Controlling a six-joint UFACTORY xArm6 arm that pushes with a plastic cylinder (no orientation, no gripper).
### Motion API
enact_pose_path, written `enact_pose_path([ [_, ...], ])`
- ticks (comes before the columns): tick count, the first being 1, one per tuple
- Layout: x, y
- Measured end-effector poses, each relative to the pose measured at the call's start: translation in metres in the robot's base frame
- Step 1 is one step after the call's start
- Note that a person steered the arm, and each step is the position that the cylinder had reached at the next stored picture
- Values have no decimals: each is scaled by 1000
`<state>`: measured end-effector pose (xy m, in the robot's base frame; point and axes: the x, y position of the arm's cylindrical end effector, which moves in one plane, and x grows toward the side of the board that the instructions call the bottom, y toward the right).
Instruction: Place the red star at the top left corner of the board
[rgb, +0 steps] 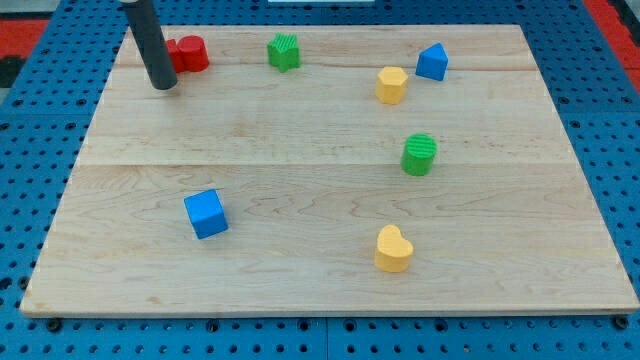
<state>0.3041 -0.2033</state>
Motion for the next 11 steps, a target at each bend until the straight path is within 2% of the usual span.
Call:
enact_pose_path([
  [4, -49, 2],
  [10, -47, 0],
  [11, -29, 0],
])
